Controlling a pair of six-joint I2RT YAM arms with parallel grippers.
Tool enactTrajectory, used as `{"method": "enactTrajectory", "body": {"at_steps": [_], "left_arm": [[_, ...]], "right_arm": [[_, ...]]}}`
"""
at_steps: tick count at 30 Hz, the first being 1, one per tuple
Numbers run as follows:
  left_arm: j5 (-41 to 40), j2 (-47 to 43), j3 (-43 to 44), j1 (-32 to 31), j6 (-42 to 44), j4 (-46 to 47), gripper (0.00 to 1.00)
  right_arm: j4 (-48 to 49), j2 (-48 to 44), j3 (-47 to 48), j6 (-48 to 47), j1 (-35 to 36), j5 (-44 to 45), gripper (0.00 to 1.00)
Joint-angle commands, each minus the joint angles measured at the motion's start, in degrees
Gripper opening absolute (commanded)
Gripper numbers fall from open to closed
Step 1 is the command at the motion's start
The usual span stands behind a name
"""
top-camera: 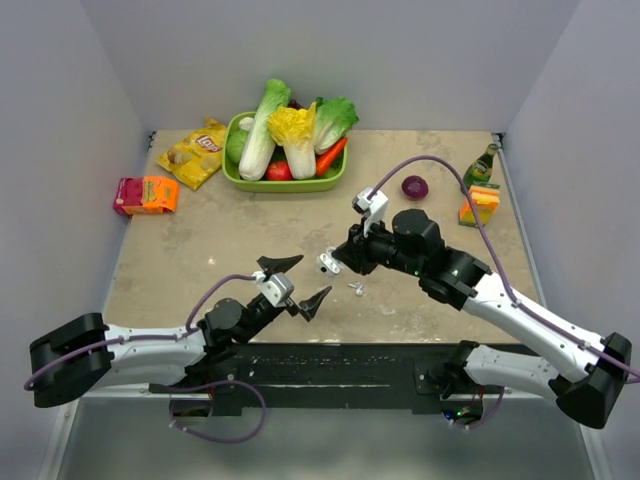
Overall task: Insert the wireless bluetooth earbuds into the charging case
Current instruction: Adjust the charging case.
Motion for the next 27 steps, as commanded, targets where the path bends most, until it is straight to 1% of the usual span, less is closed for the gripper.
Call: {"method": "enactTrajectory", "body": {"at_steps": [1,2,3,4,5,6,8,9,10,12,20,27], "left_arm": [[8.88,-5.66,1.22,0.17,-9.03,-2.9,1.0],[10.91,-6.28,1.14,0.43,-10.08,-3.61,1.0],[15.97,-7.07,1.22,0.69,-12.01,-4.4,1.0],[19.33,-8.38,1.14,1.65,-12.81,-5.19,1.0],[22.76,-8.75,0.61,2.27,-13.6,-4.5,1.0],[28.27,-8.84,0.43,2.98,-15.09,-3.89,0.99],[32.44,-8.49,0.52,5.35,-16.59,-2.22,0.95],[36.11,-7.7,0.78,6.4,-17.81,-1.78,0.95],[37.63,-7.35,1.48,8.32,-18.43,-1.25,0.92],[39.66,-6.64,1.92,9.66,-19.14,-1.07,0.89],[39.75,-5.41,3.86,10.37,-17.74,-0.98,0.84],[42.39,-2.51,6.41,10.37,-17.21,-2.3,0.73]], "right_arm": [[2.87,-4.7,1.97,-12.55,2.02,1.99,0.0],[3.49,-5.66,1.27,-13.61,3.33,2.51,0.0],[2.1,-5.67,1.7,-14.58,3.69,2.61,0.0],[0.35,-5.24,2.84,-16.59,3.78,2.34,0.0],[-1.85,-4.62,5.54,-17.48,3.87,0.25,0.0],[-5.61,-2.88,6.88,-19.06,3.95,-0.55,0.0],[-7.93,-1.55,9.25,-20.12,5.35,-1.35,0.0],[-8.89,-0.58,9.52,-20.82,6.14,-1.78,0.0],[-9.51,-0.4,9.79,-21.09,6.85,-1.79,0.0],[-11.0,0.21,10.4,-21.27,7.91,-2.22,0.0],[-14.0,-0.05,10.85,-20.74,9.14,-3.63,0.0],[-12.94,0.57,9.61,-19.86,9.23,-4.51,0.0]]}}
